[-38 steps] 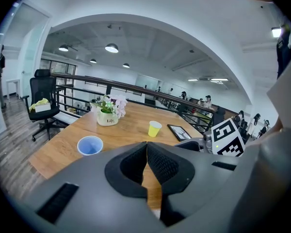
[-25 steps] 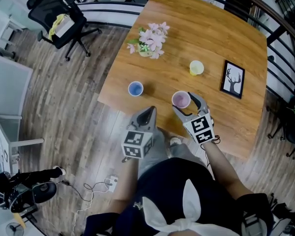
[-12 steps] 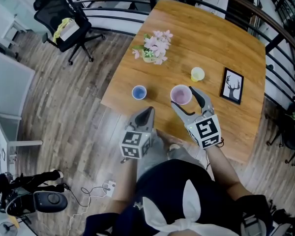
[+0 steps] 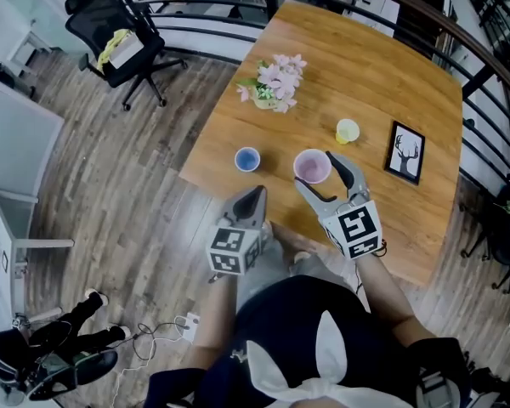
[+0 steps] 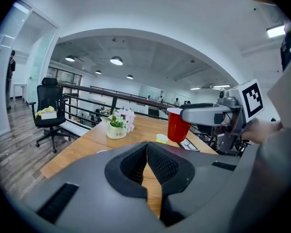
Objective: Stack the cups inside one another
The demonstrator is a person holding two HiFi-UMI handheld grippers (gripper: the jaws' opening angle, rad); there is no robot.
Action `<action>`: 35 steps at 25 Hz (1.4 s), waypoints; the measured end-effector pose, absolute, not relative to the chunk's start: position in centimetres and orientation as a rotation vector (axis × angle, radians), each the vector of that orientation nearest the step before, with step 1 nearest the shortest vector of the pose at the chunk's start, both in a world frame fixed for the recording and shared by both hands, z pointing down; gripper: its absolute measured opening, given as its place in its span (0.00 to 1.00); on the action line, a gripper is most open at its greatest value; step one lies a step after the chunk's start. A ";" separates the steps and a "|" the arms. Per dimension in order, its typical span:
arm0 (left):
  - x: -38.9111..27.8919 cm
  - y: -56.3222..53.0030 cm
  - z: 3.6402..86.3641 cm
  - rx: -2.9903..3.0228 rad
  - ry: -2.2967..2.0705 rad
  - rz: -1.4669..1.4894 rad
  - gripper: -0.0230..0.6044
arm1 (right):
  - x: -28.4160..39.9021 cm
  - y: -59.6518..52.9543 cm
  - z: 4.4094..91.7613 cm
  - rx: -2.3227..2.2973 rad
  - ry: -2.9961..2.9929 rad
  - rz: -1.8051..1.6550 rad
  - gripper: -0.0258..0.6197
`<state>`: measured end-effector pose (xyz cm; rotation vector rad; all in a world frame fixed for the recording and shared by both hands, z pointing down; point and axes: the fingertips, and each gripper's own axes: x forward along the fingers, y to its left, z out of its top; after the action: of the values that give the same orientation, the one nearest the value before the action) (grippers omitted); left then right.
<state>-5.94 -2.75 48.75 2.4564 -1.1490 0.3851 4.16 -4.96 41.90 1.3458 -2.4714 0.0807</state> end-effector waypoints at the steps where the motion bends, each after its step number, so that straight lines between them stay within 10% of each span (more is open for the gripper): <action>1: -6.2 -2.7 48.8 2.454 -1.153 0.384 0.07 | 3.9 -5.0 42.0 1.340 -2.473 0.081 0.55; 35: -17.1 -7.3 52.7 2.244 -1.334 0.357 0.07 | -8.9 -14.7 45.9 1.072 -2.599 0.141 0.55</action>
<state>-17.07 -7.30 52.69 2.2442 -1.3338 0.3566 -8.86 -14.66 45.92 1.0715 -2.5992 0.1415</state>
